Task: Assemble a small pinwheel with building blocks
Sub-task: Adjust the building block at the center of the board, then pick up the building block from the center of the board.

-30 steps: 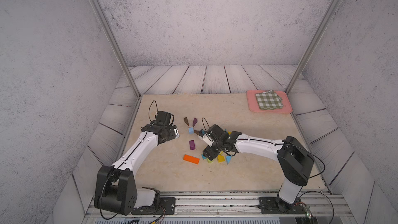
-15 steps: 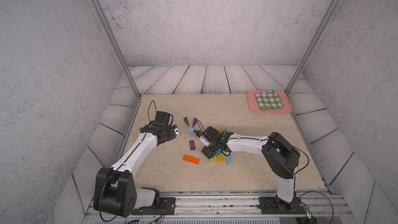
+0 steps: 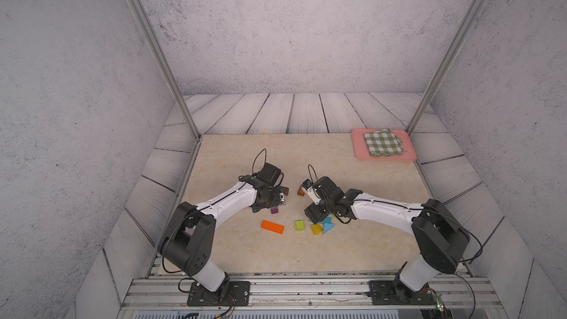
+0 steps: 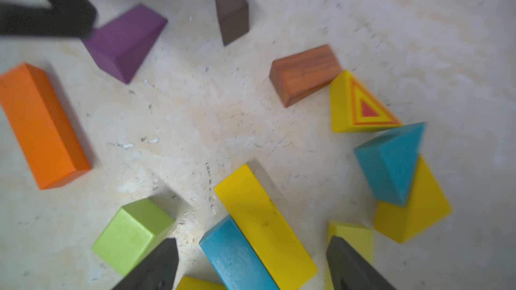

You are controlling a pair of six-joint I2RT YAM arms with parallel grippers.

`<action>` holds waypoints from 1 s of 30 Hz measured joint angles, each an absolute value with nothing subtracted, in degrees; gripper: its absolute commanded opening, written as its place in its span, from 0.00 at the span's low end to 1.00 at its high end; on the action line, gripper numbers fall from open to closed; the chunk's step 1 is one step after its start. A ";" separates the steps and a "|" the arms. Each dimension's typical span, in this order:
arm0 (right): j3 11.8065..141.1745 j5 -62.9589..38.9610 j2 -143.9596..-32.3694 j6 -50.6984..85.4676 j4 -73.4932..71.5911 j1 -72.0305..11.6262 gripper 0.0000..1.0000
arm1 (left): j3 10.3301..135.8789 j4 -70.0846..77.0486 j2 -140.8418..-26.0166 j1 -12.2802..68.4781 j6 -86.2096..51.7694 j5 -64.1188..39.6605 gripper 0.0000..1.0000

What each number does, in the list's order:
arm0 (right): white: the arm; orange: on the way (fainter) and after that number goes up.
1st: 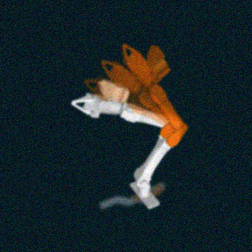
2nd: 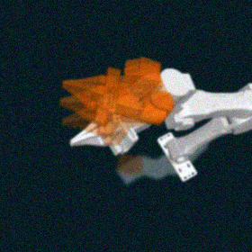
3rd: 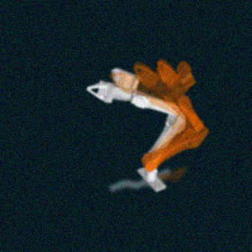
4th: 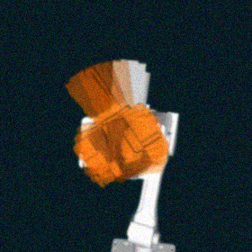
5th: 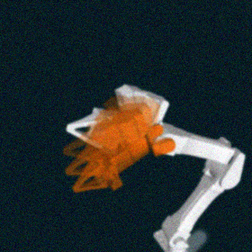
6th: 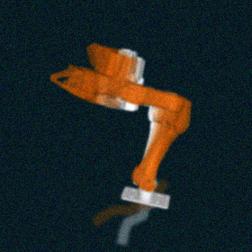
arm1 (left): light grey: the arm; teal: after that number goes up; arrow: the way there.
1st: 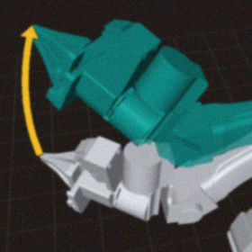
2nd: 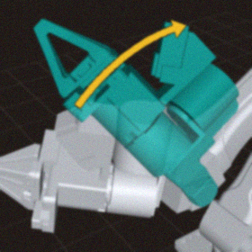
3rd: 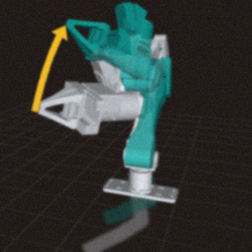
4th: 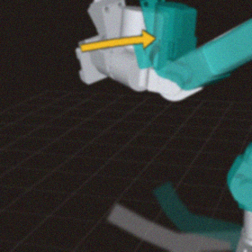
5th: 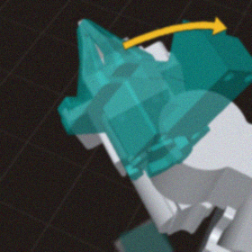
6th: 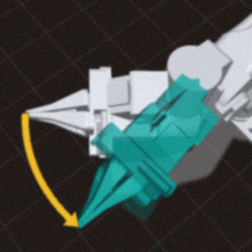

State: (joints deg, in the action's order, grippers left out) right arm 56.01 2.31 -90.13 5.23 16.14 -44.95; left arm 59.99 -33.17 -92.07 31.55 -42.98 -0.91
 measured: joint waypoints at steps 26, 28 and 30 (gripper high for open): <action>47.13 8.03 -75.48 10.96 17.30 -36.93 0.99 | 65.06 -34.35 -105.06 33.98 -47.42 2.42 0.34; 47.13 8.03 -75.48 10.96 17.30 -36.84 0.99 | 65.10 -34.28 -105.06 33.98 -46.94 2.09 0.28; 47.13 7.84 -75.48 11.00 17.32 -36.77 0.99 | 65.10 -34.15 -105.03 33.98 -46.17 1.72 0.23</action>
